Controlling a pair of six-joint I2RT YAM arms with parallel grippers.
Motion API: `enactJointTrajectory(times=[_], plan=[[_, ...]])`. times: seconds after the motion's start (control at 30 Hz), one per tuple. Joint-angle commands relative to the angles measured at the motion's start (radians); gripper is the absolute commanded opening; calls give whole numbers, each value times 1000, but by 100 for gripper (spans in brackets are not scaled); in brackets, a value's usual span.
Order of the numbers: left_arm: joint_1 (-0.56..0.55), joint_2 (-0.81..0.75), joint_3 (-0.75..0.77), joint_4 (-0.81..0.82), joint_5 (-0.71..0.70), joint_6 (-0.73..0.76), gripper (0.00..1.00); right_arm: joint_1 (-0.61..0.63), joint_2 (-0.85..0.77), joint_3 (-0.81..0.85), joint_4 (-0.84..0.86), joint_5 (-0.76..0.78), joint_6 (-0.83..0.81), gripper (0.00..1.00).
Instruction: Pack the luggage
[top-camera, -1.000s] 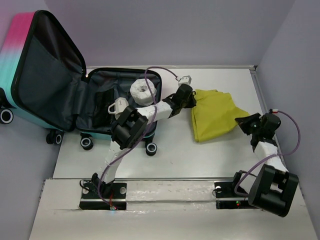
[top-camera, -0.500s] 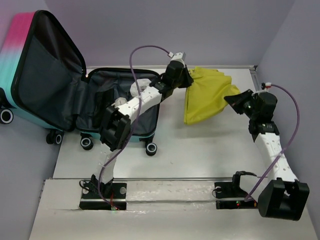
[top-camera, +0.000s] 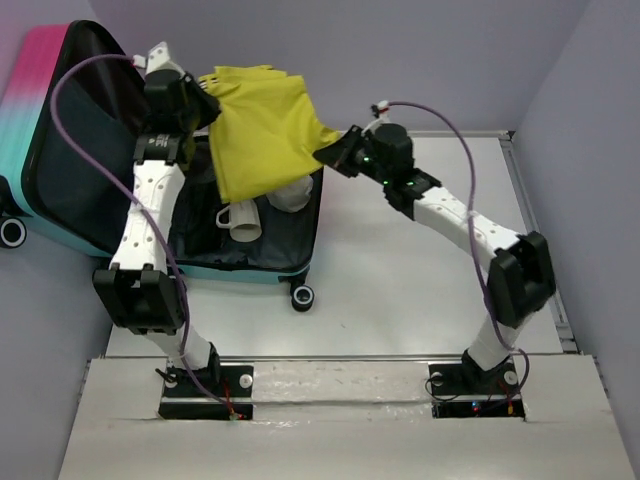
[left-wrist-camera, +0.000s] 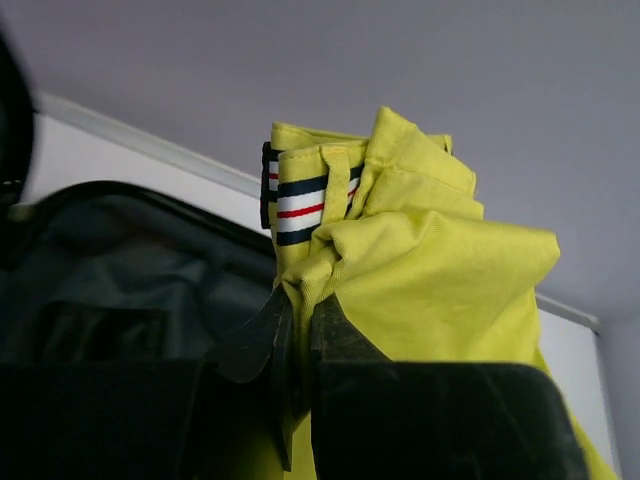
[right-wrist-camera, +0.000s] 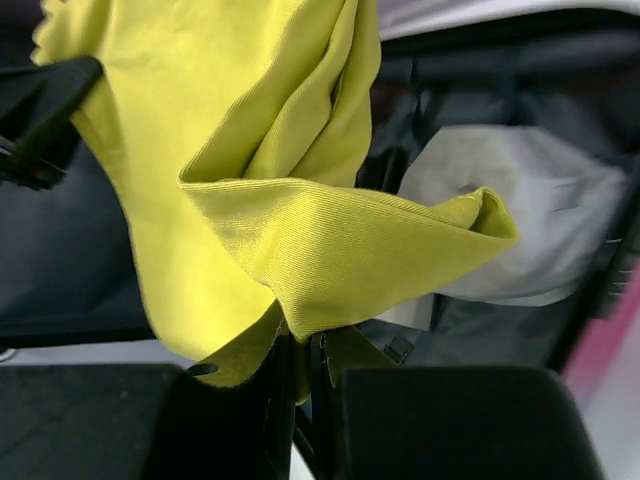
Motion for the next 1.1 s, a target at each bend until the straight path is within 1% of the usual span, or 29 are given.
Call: enactJointTrajectory(times=[0.0, 0.03, 0.07, 0.1, 0.13, 0.17, 0.2, 0.23, 0.27, 0.3, 0.33, 0.43, 0.53, 0.57, 0.6, 0.67, 0.7, 0.73, 0.77, 0.8, 0.83, 0.87, 0.9, 0.93, 0.97, 1.0, 1.03, 1.07], plan=[[150, -44, -109, 99, -76, 61, 6, 174, 210, 215, -4, 46, -45, 15], [171, -35, -118, 102, -128, 72, 26, 201, 251, 252, -20, 64, -59, 20], [192, -12, -120, 89, -138, 81, 42, 225, 292, 292, -38, 82, -79, 38], [207, 2, -114, 80, -141, 90, 58, 245, 334, 336, -64, 95, -105, 49], [221, 11, -108, 67, -141, 107, 83, 276, 418, 383, -143, 93, -153, 59], [234, 17, -97, 43, -152, 110, 90, 285, 458, 478, -200, 89, -175, 73], [235, 10, -103, 41, -147, 109, 99, 297, 519, 517, -281, 77, -209, 75], [235, -4, -112, 50, -147, 104, 99, 298, 537, 546, -316, 75, -221, 80], [232, -19, -124, 64, -106, 98, 99, 298, 544, 563, -334, 78, -234, 81], [214, -45, -126, 73, -109, 98, 99, 298, 541, 562, -342, 96, -252, 86], [199, -58, -123, 67, -127, 103, 99, 307, 520, 554, -342, 107, -263, 86], [120, -122, -132, 55, -173, 133, 99, 317, 476, 540, -340, 141, -313, 86], [38, -226, -193, 53, -212, 140, 99, 327, 414, 530, -342, 130, -355, 86], [19, -257, -216, 55, -227, 143, 98, 327, 394, 521, -342, 129, -365, 84], [1, -323, -262, 52, -239, 147, 97, 327, 350, 510, -342, 126, -384, 83], [-26, -398, -316, 32, -256, 144, 96, 339, 299, 465, -342, 115, -402, 80], [-27, -482, -369, 15, -271, 143, 96, 350, 241, 447, -344, 109, -421, 79], [-27, -527, -393, -30, -325, 143, 95, 350, 210, 398, -342, 107, -431, 76], [-27, -617, -420, -52, -360, 143, 95, 350, 177, 370, -342, 106, -441, 72], [-27, -665, -475, -72, -394, 146, 94, 359, 108, 337, -336, 106, -453, 67], [-27, -712, -499, -127, -485, 141, 92, 359, 71, 257, -327, 106, -458, 42], [-27, -798, -534, -161, -538, 143, 92, 359, 31, 208, -296, 116, -462, 29], [-27, -834, -546, -195, -592, 141, 91, 359, -48, 156, -281, 133, -465, 18], [-26, -870, -556, -228, -651, 143, 90, 359, -89, 104, -264, 142, -468, 10], [-26, -927, -574, -291, -769, 150, 88, 359, -126, 3, -238, 145, -477, 7], [-26, -946, -583, -322, -879, 153, 86, 359, -194, -39, -230, 156, -484, 7], [-26, -964, -592, -356, -932, 153, 84, 359, -225, -77, -227, 159, -488, 7], [-26, -992, -624, -414, -981, 141, 82, 359, -254, -154, -215, 161, -496, 7]])
